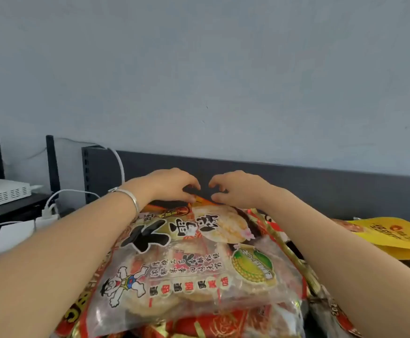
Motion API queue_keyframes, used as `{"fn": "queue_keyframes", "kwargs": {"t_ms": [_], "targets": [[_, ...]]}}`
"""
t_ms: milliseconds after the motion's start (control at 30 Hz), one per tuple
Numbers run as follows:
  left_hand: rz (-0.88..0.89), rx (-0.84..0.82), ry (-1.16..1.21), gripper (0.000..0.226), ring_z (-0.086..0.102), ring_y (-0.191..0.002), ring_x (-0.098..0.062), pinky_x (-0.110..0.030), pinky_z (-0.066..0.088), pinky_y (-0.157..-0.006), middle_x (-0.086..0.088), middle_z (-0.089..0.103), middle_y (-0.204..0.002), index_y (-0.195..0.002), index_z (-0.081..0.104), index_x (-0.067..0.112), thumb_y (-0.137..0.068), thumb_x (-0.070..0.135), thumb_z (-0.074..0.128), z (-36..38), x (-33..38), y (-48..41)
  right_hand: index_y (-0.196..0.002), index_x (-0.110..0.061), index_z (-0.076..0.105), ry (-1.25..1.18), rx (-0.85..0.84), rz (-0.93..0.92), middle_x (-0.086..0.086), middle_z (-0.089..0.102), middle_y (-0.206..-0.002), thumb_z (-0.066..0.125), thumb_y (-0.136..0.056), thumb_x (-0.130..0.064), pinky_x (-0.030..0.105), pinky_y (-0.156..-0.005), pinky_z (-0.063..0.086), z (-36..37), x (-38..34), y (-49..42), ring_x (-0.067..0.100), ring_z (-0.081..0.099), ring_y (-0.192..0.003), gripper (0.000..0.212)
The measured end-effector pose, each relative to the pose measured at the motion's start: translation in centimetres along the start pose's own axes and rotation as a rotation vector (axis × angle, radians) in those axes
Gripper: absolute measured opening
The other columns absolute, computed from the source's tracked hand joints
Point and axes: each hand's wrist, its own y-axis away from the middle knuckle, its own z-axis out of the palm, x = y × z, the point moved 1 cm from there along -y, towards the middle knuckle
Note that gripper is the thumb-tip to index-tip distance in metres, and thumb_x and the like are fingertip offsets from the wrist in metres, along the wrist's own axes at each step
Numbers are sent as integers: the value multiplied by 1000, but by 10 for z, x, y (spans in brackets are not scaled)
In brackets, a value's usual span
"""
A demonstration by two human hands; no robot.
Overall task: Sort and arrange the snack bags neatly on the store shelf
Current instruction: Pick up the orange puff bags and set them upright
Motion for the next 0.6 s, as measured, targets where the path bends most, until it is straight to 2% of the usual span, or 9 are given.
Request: {"fn": "queue_keyframes", "kwargs": {"t_ms": [133, 200, 267, 333, 433, 533, 600], "targets": [[-8, -126, 11, 29, 56, -108, -14, -36, 48, -90, 9, 61, -118, -120, 61, 30, -92, 36, 55, 9, 11, -18, -134, -27, 51, -52, -118, 37, -3, 58, -130, 48, -96, -47, 39, -95, 46, 3, 19, -4, 19, 53, -117, 43], [-20, -59, -85, 20, 62, -89, -12, -36, 50, -80, 10, 64, -99, -101, 67, 30, -94, 37, 50, 7, 17, -22, -131, -23, 55, -100, -169, 36, -2, 60, -129, 48, -96, -49, 36, -97, 45, 4, 26, -5, 19, 55, -115, 45], [-56, 119, -88, 23, 65, -74, -12, -35, 51, -75, 9, 66, -86, -87, 66, 29, -95, 38, 47, -2, 17, -25, -122, -20, 60, -169, -167, 19, -2, 64, -117, 50, -94, -50, 33, -89, 47, 3, 31, -3, 17, 59, -104, 42], [-86, 290, -8, 24, 64, -79, -19, -35, 50, -76, 1, 68, -87, -88, 68, 24, -96, 35, 47, -17, 17, -31, -111, -19, 61, -279, -90, 38, -1, 66, -102, 58, -91, -45, 33, -80, 48, 0, 38, -2, 16, 60, -92, 33], [-97, 472, 159, 26, 63, -85, -25, -39, 49, -80, -7, 69, -90, -94, 70, 14, -96, 29, 49, -42, 29, -40, -104, -18, 64, -281, 35, 88, -1, 69, -97, 68, -83, -40, 38, -82, 51, -7, 56, -3, 18, 63, -89, 31], [-90, 504, 168, 29, 64, -88, -26, -41, 49, -84, -10, 70, -93, -100, 69, 9, -97, 28, 48, -52, 46, -44, -111, -17, 66, -367, -43, 133, -1, 70, -104, 65, -89, -38, 35, -86, 52, -2, 68, 4, 18, 64, -95, 30], [-89, 512, 180, 28, 64, -88, -25, -40, 49, -83, -10, 70, -92, -101, 70, 9, -97, 28, 49, -48, 54, -44, -100, -11, 68, -400, -32, 163, 4, 70, -97, 60, -93, -33, 35, -81, 53, 6, 70, 8, 21, 64, -89, 25]]}}
